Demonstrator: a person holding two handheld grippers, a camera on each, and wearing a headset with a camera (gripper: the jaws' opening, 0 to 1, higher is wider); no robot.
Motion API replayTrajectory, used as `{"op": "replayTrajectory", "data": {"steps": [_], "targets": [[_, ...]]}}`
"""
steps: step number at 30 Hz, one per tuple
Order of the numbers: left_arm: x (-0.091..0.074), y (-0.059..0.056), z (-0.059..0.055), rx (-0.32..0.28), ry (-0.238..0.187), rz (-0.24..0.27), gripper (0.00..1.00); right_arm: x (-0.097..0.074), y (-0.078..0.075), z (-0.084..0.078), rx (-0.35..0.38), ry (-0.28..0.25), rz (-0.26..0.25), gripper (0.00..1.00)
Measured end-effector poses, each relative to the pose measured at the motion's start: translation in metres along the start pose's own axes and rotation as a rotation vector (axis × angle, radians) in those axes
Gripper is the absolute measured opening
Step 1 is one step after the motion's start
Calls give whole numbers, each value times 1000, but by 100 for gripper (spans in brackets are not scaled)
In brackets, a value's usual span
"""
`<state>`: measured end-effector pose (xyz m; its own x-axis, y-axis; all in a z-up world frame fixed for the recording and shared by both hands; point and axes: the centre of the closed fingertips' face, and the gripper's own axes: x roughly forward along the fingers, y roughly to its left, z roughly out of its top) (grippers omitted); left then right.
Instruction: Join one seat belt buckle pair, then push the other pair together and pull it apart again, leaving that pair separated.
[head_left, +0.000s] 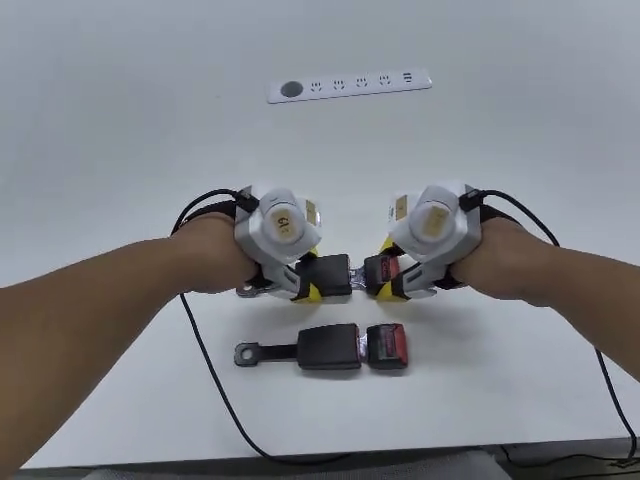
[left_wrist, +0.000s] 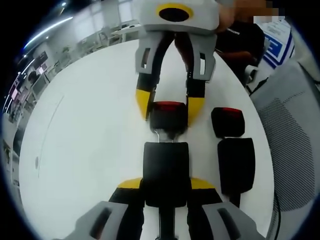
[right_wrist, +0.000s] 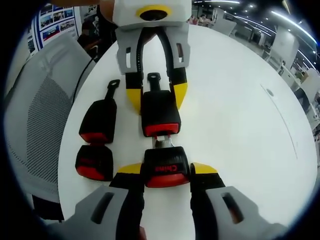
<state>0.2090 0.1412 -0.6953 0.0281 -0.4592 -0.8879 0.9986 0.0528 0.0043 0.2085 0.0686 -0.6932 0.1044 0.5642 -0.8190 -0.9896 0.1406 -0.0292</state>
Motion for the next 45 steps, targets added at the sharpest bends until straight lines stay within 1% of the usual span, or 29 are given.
{"op": "replayTrajectory", "data": {"steps": [2, 3, 5, 7, 10, 13, 14, 18, 21, 23, 25, 26, 27, 28, 30, 31, 32, 33, 35, 36, 37, 38, 39, 40, 41, 42, 43, 44, 45], "targets": [[0, -1, 1, 2, -3, -2, 32, -2, 3, 0, 2, -17, 10, 35], [1, -1, 1, 2, -2, -3, 32, -4, 2, -4, -8, -11, 9, 35], [1, -1, 1, 3, 3, -5, 33, -5, 1, -7, 3, -1, 11, 35], [1, -1, 1, 6, 6, -8, 33, -7, 1, -11, -4, 11, 9, 35], [1, -1, 1, 9, 4, -7, 33, -15, 4, -22, -12, 22, 18, 35], [1, 2, -2, 8, -3, -4, 33, -25, 2, -35, -9, 31, 20, 35], [1, 1, -2, 6, -5, -2, 33, -33, 0, -47, -2, 43, 18, 35], [0, -1, -1, 16, -10, -3, 33, -52, -5, -75, 24, 72, 4, 35], [0, 0, 0, 16, -7, 1, 34, -56, -10, -91, 45, 84, -1, 35], [1, 0, -1, 14, -9, 4, 34, -61, -8, -90, 56, 81, -7, 35], [0, 0, 0, 11, -12, 7, 34, -57, -9, -89, 66, 79, -11, 36], [0, 0, 0, 4, -13, 12, 35, -59, -8, -87, 65, 86, -15, 36], [0, 2, 0, 1, -12, 22, 37, -61, -7, -85, 57, 92, -24, 37], [0, 5, 0, -1, -10, 39, 39, -58, -11, -88, 54, 95, -35, 38], [0, 6, 1, -9, -6, 42, 42, -59, -13, -88, 54, 99, -52, 41], [-1, 7, 1, -13, -8, 46, 43, -60, -12, -88, 73, 106, -58, 41], [-1, 9, 1, -12, -16, 58, 46, -61, -12, -93, 108, 109, -84, 41], [-3, 17, -1, -21, -29, 88, 49, -62, -11, -93, 99, 106, -90, 43], [-6, 18, -4, -5, -31, 98, 55, -66, -10, -86, 106, 98, -97, 46], [-12, 17, 2, -25, -93, 118, 56, -71, -11, -84, 147, 68, -118, 47], [-20, 17, 5, -62, -129, 130, 57, -74, -11, -82, 161, 44, -126, 47], [-31, 19, 6, -93, -156, 150, 59, -76, -13, -82, 187, 17, -149, 47], [-37, 23, 3, -117, -169, 170, 59, -79, -12, -82, 208, 0, -158, 48], [-48, 25, 2, -159, -198, 200, 60, -82, -12, -81, 231, -20, -163, 50], [-56, 23, 5, -190, -228, 223, 63, -87, -10, -76, 247, -59, -176, 53], [-65, 19, 7, -234, -269, 240, 65, -89, -7, -72, 257, -82, -183, 59], [-72, 13, 8, -262, -291, 246, 67, -91, -4, -68, 268, -98, -194, 63], [-75, 8, 7, -278, -305, 251, 68, -93, 1, -67, 282, -113, -206, 67], [-78, 2, 4, -285, -307, 252, 69, -94, 4, -65, 286, -130, -209, 71]]}}
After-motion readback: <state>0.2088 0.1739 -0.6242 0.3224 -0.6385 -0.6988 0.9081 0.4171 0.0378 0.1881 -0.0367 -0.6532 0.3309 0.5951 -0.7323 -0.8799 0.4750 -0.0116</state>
